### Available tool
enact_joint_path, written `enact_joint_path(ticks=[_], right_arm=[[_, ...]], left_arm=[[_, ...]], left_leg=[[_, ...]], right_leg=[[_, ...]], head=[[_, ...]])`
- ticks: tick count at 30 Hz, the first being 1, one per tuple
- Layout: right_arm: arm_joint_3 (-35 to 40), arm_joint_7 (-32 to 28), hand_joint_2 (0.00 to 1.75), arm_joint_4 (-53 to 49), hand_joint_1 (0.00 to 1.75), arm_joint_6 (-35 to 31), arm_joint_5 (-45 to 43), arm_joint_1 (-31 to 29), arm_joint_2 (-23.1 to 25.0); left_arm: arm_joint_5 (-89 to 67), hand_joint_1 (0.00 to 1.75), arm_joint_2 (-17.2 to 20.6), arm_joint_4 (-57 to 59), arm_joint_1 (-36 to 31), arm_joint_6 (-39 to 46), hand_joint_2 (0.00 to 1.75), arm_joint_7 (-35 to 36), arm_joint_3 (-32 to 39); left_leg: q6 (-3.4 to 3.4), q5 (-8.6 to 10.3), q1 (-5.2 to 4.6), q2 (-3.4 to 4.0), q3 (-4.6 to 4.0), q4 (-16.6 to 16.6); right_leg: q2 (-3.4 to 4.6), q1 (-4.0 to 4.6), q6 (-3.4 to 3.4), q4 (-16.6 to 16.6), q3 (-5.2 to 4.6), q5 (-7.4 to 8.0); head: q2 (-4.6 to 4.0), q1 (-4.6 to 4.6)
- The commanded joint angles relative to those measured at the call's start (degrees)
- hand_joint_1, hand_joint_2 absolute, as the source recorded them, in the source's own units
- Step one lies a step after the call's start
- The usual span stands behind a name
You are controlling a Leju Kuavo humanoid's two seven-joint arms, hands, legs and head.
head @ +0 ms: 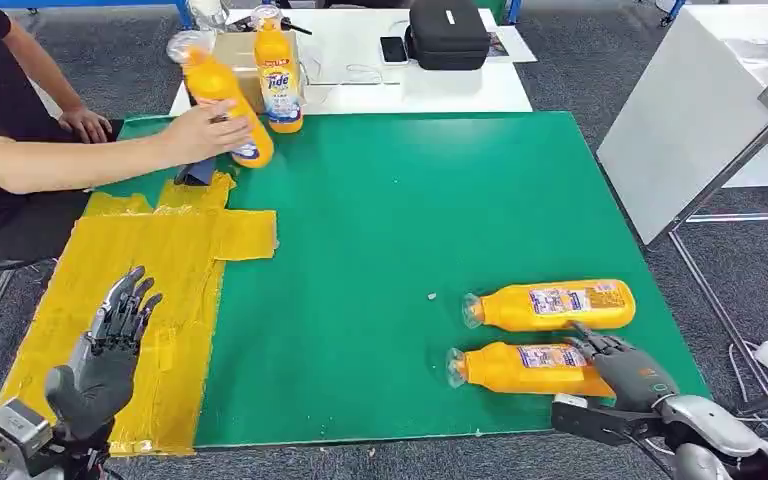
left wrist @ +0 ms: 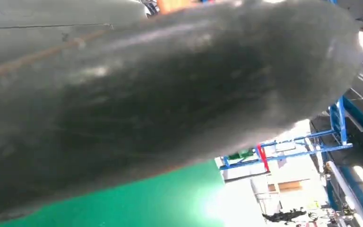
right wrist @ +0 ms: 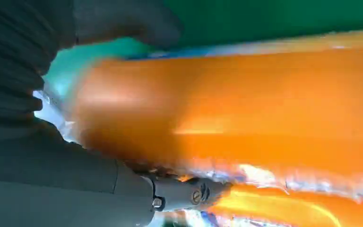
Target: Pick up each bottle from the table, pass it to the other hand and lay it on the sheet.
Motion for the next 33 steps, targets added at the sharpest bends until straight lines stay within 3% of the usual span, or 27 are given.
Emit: enact_joint_path(ticks=[1,3,7,9,12,13,14,16,17,18,19,20,21,22,23,24,25,28,33], right_arm=[[8.8,0.5,1.75,13.0,1.75,0.6,0.3,-0.8,4.5],[12.2,0.7,1.75,18.2,1.71,-0.1,1.5,-1.9,6.9],[16.9,0.9,1.75,26.6,1.64,-2.9,3.1,-4.5,11.5],[18.9,1.4,1.75,30.7,1.73,-3.9,4.5,-5.8,14.1],[18.9,0.2,1.75,34.0,1.75,-6.4,3.7,-7.0,16.8],[18.0,-1.2,1.75,33.4,1.75,-7.5,2.2,-7.1,17.2],[15.2,-6.3,1.75,29.6,1.75,-8.6,-3.1,-6.5,17.5],[9.7,-11.1,1.75,20.7,1.75,-7.1,-12.5,-5.2,18.4],[5.0,-16.5,1.75,14.4,1.75,-6.9,-19.4,-3.5,22.0],[1.8,-17.9,1.75,7.2,1.75,-4.8,-25.0,-2.6,26.6],[1.8,-17.9,1.75,7.2,1.75,-4.8,-25.0,-2.6,26.6],[0.4,-17.7,1.75,2.2,1.75,-3.5,-29.7,-3.7,30.9],[0.4,-17.7,1.75,2.2,1.75,-3.5,-29.7,-3.7,30.9],[1.2,-13.0,1.75,-0.9,1.75,-2.2,-31.8,-7.2,34.4],[1.9,-12.9,1.75,-0.1,1.75,-2.0,-34.2,-11.3,37.2],[2.8,-11.5,1.75,0.5,1.75,-2.5,-34.7,-13.0,37.6],[3.2,-11.2,1.75,0.9,1.75,-2.8,-35.0,-13.6,37.6],[3.2,-12.6,1.75,1.3,1.75,-3.1,-36.5,-13.2,37.1],[6.6,-11.0,1.75,7.4,1.75,-4.5,-37.8,-21.1,43.5]], left_arm=[[0.3,0.00,1.6,5.5,-3.3,0.2,0.00,0.5,-3.4],[0.5,0.00,1.8,6.7,-4.7,0.6,0.00,0.8,-4.5],[0.8,0.00,1.7,8.2,-6.5,1.1,0.00,1.0,-5.7],[1.0,0.00,1.5,8.5,-7.2,1.1,0.00,1.2,-6.1],[1.0,0.00,1.5,8.8,-7.4,1.4,0.00,1.4,-6.4],[1.1,0.00,1.6,8.5,-7.0,1.5,0.00,1.3,-6.3],[2.3,0.00,1.6,8.0,-6.1,1.3,0.00,1.6,-5.8],[4.0,0.00,2.0,7.1,-4.3,1.0,0.00,2.8,-4.8],[4.7,0.00,1.5,6.3,-3.1,0.9,0.00,3.7,-4.2],[5.1,0.00,0.8,5.2,-1.7,0.2,0.00,4.1,-4.2],[5.1,0.00,0.8,5.2,-1.7,0.2,1.75,4.1,-4.2],[4.9,0.00,-0.3,4.5,-1.0,0.8,1.75,5.7,-4.8],[4.9,0.00,-0.3,4.5,-1.0,0.8,1.75,5.7,-4.8],[4.2,0.00,-1.5,3.7,-1.4,1.5,1.75,7.4,-7.1],[3.1,0.00,-3.1,3.5,-2.6,3.0,1.75,7.4,-9.0],[2.8,0.00,-3.1,3.5,-3.2,4.5,1.75,8.2,-10.5],[3.0,0.00,-3.0,3.6,-3.6,5.3,1.75,8.5,-11.3],[3.8,0.00,-2.1,3.7,-3.9,6.3,1.75,8.6,-12.2],[3.7,0.00,-4.5,3.9,-6.7,8.7,1.75,9.2,-16.5]], left_leg=[[-0.11,-0.09,0.19,-0.01,0.55,-0.1],[-0.10,-0.31,0.22,-0.04,0.98,-0.1],[-0.18,-0.67,0.35,0.17,1.91,-0.4],[-0.33,-1.13,0.64,0.73,2.59,-0.2],[-0.29,-1.25,1.09,1.20,2.86,-0.4],[-0.26,-1.75,1.38,1.74,3.40,-0.1],[-0.37,-1.71,1.36,1.70,2.85,0.0],[-0.53,-2.57,1.91,2.64,3.28,0.2],[-0.48,-2.20,1.74,2.54,2.46,0.2],[-0.54,-2.37,1.98,2.83,2.97,0.0],[-0.57,-2.08,1.78,2.82,2.44,-0.2],[-0.66,-2.13,1.98,3.05,2.97,-0.3],[-0.64,-1.89,1.80,2.95,2.54,-0.4],[-0.66,-1.94,1.92,2.97,2.82,-0.4],[-0.76,-1.92,2.02,3.03,3.10,-0.3],[-0.68,-1.85,1.48,2.77,3.32,-0.3],[-0.52,-1.73,1.09,2.48,2.98,-0.1],[-0.55,-1.47,0.95,1.56,2.12,0.0],[-0.54,-1.48,1.00,1.60,1.66,0.0]], right_leg=[[0.08,0.18,-0.19,-0.3,0.52,-0.04],[0.06,0.21,-0.37,-0.3,0.39,-0.26],[0.25,0.35,-0.42,-0.6,1.25,-0.50],[0.71,0.62,-0.49,-0.7,1.87,-0.67],[1.05,0.98,-0.72,-1.2,2.31,-1.00],[1.39,1.26,-0.74,-1.0,2.76,-1.39],[1.30,1.31,-0.84,-1.0,2.30,-1.49],[1.59,1.83,-1.15,-0.6,3.14,-3.49],[1.53,1.70,-1.08,-0.5,2.23,-3.55],[1.69,2.02,-0.99,-0.8,2.66,-3.90],[1.74,1.83,-1.00,-0.8,2.01,-3.75],[1.79,1.99,-1.02,-0.9,2.56,-4.03],[1.77,1.83,-1.04,-0.9,2.06,-3.88],[1.72,1.93,-1.05,-1.0,2.38,-4.02],[1.74,2.00,-1.06,-0.9,2.73,-4.16],[1.82,1.30,0.31,-1.2,3.30,0.61],[1.49,1.06,-0.73,-0.7,2.93,-0.24],[0.64,0.87,-0.56,-0.3,2.06,-0.39],[0.67,0.89,-0.61,-0.3,1.66,-0.40]], head=[[0.00,0.04],[0.00,0.02],[0.00,0.02],[0.00,0.02],[0.00,0.07],[0.00,0.09],[0.00,0.11],[0.00,0.18],[0.00,0.15],[0.00,0.15],[0.00,0.13],[0.00,0.18],[0.00,0.17],[0.00,0.28],[0.00,0.28],[0.00,0.31],[0.00,0.04],[0.00,0.11],[0.00,0.20]])
